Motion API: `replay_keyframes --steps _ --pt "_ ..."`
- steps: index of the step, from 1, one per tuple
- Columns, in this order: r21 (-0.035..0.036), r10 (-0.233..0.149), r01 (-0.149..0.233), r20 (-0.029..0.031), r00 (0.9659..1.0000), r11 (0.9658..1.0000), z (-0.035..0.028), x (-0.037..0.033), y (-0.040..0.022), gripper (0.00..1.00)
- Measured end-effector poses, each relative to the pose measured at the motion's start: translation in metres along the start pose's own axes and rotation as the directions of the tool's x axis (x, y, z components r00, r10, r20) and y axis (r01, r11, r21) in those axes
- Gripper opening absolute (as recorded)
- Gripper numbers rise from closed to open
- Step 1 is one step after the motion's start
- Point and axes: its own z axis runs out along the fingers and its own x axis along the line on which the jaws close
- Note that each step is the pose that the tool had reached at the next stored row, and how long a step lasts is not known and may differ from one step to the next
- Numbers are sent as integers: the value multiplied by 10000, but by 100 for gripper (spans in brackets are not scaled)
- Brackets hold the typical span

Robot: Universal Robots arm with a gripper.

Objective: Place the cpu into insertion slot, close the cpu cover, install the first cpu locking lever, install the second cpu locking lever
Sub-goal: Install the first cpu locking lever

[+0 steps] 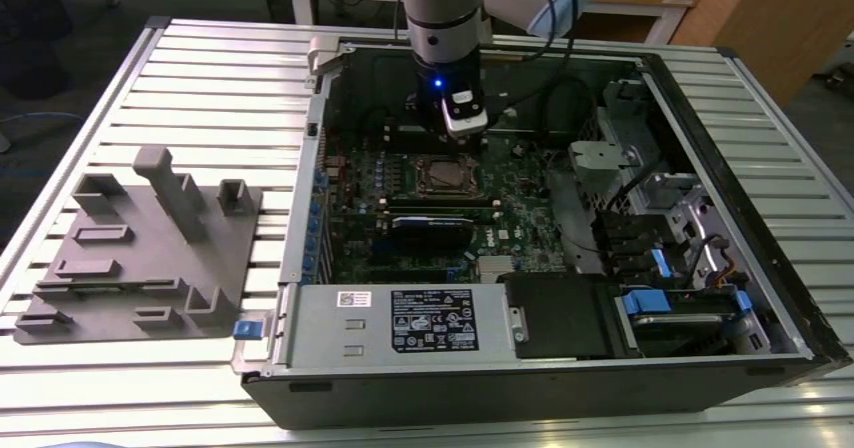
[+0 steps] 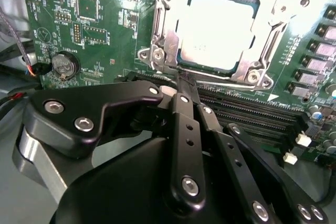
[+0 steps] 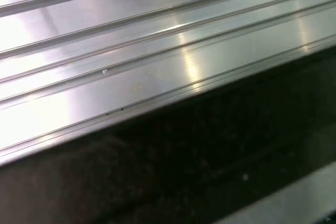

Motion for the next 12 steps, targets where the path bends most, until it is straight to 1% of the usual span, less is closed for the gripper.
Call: replay_keyframes --steps 1,6,9,12 --pt "40 -8 8 14 10000 10000 3 0 0 11" --pt "169 -38 37 59 10000 9998 19 3 -3 11" --pt "200 -45 43 70 10000 9998 28 5 -4 11" --pt "199 -44 43 71 10000 9998 29 5 -4 11"
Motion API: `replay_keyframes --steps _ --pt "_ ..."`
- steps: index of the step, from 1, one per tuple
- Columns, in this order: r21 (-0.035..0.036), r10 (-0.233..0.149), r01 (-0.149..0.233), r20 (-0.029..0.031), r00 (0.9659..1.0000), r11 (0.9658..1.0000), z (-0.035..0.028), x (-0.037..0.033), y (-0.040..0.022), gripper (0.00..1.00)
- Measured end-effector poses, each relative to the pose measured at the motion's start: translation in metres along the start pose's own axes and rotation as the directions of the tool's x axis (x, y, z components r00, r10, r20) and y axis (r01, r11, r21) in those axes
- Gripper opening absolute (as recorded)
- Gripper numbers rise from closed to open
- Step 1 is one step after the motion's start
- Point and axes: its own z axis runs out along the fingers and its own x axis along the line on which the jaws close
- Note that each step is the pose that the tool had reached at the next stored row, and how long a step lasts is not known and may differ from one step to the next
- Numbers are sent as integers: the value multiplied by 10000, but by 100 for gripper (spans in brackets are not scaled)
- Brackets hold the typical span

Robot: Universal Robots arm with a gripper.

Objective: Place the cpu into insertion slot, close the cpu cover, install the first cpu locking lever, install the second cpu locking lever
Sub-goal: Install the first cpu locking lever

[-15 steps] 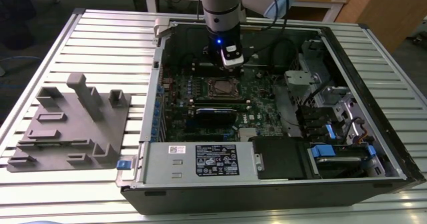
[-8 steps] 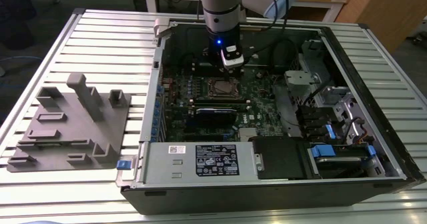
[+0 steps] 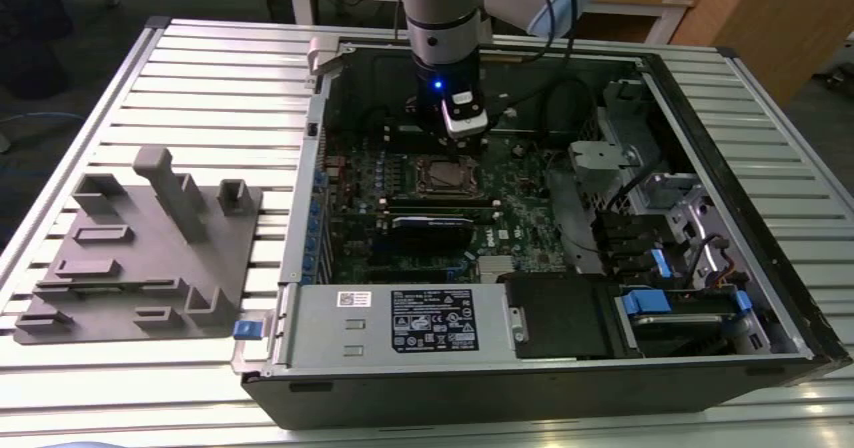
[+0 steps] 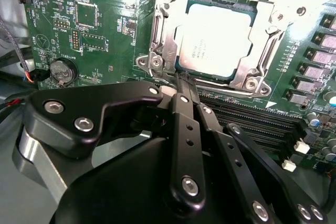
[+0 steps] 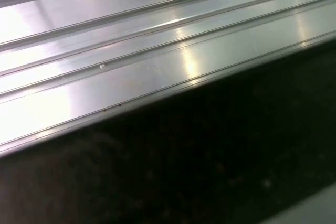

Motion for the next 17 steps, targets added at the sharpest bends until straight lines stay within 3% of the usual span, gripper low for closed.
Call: replay_keyframes --steps 17 --pt "-19 3 -3 -5 10000 10000 20 -36 14 11"
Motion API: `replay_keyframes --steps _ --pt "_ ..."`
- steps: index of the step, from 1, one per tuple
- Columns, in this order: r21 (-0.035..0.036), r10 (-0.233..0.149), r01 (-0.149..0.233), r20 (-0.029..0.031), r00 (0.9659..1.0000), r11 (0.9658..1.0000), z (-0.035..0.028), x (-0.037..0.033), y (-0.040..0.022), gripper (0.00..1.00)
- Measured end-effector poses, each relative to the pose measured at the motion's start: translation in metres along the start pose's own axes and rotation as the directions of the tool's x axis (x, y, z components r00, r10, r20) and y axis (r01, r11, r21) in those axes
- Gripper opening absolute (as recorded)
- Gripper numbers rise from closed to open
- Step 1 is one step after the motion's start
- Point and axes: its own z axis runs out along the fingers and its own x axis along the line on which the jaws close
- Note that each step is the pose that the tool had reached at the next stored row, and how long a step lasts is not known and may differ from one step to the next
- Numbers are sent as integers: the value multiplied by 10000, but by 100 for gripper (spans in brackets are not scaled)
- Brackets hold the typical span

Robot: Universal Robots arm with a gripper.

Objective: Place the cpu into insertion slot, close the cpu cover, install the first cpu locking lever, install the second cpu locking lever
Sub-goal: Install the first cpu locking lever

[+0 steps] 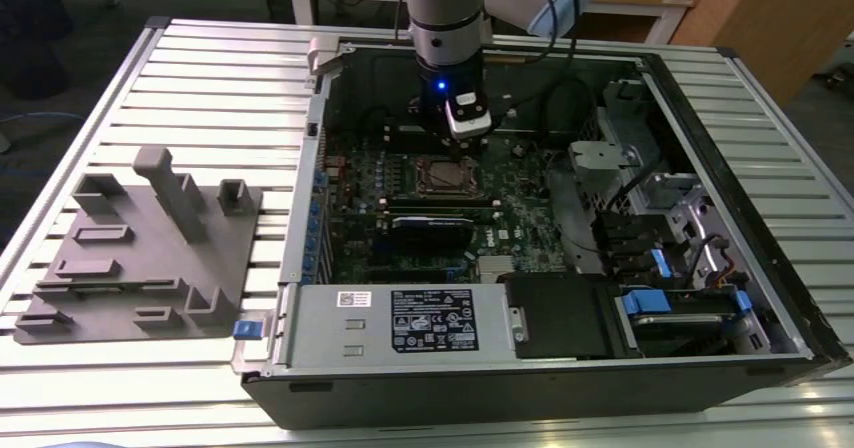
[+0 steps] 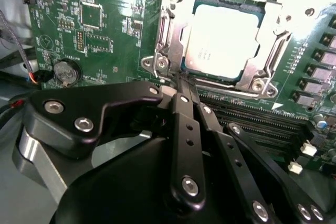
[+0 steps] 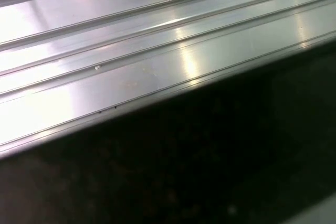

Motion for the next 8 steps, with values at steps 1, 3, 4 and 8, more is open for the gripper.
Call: replay_keyframes --steps 1,3,4,8 --pt "2 0 0 -1 10000 10000 0 0 0 11" --pt "2 0 0 -1 10000 10000 0 0 -1 11" --pt "2 0 0 -2 10000 10000 0 0 -1 11" --pt "-13 3 -3 0 10000 10000 -19 -3 3 11"
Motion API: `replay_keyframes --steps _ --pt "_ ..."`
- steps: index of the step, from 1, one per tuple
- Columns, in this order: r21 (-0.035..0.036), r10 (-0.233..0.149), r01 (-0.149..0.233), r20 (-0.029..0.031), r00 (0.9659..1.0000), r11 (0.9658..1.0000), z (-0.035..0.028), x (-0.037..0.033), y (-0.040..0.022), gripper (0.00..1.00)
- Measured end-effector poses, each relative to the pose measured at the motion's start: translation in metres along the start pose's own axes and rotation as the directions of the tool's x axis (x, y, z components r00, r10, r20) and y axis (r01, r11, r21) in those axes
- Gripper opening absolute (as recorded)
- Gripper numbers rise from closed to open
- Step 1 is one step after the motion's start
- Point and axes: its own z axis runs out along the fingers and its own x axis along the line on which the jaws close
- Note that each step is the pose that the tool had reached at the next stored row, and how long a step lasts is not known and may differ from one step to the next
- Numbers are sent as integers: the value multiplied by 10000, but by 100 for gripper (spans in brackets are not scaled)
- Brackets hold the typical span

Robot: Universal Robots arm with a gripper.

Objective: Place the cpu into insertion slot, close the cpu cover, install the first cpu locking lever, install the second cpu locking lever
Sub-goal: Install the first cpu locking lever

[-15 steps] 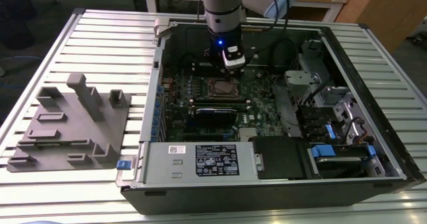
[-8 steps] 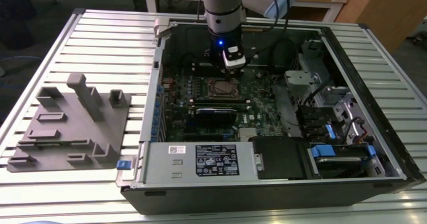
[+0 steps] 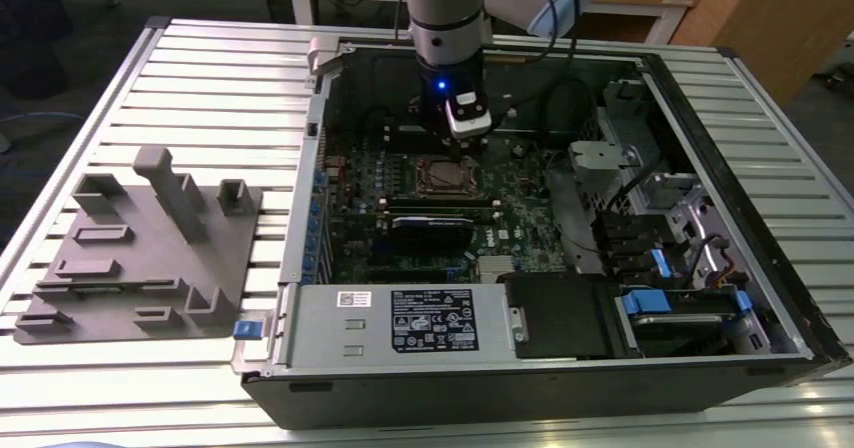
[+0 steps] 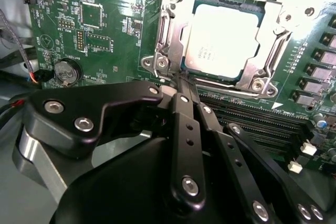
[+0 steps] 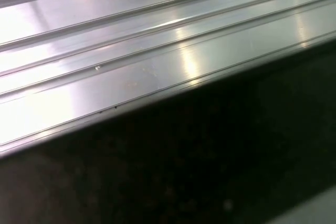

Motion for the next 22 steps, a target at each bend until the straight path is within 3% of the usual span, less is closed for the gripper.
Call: replay_keyframes --steps 6,8,12,19,22 --pt "-14 3 -3 -10 10000 10000 -39 -7 3 11" --pt "-68 11 -11 -29 10000 10000 -39 -8 1 11" --pt "-203 18 -17 39 10000 9998 -35 -7 -2 11" --pt "-252 15 -11 153 9999 9997 -18 -3 -17 11" --pt "-279 17 -12 175 9998 9996 -14 0 -20 11"
